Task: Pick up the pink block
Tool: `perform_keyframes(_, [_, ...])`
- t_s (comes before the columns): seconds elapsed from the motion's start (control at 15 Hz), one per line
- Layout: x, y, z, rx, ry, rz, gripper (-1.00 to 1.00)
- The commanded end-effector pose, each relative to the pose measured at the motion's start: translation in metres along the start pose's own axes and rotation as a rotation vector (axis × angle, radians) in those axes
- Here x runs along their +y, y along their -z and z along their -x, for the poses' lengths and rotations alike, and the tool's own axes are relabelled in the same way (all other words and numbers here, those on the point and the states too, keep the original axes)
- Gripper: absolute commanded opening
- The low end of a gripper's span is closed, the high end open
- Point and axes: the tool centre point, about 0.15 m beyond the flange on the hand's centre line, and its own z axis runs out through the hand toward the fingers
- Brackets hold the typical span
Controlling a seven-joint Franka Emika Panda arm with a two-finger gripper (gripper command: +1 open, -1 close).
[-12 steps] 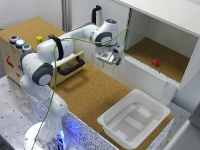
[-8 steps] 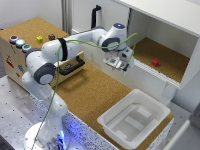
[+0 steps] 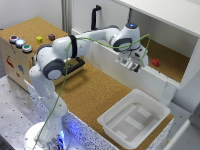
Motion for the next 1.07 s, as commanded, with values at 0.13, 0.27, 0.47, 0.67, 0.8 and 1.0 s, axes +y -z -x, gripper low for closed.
perform_keyframes(0.13, [0.008, -0.023, -0.075, 0.044, -0.062, -0.03, 1.0])
perform_keyframes(0.27, [0.011, -0.028, -0.088, 0.079, -0.075, -0.018, 1.0])
perform_keyframes(0.47, [0.017, -0.038, -0.11, 0.114, -0.076, -0.016, 1.0])
perform_keyframes(0.67, [0.017, -0.05, -0.131, 0.128, -0.067, -0.01, 1.0])
perform_keyframes(0.8, [0.016, -0.058, -0.145, 0.131, -0.06, -0.006, 1.0])
perform_keyframes(1.0, [0.013, -0.072, -0.158, 0.102, -0.045, -0.02, 1.0])
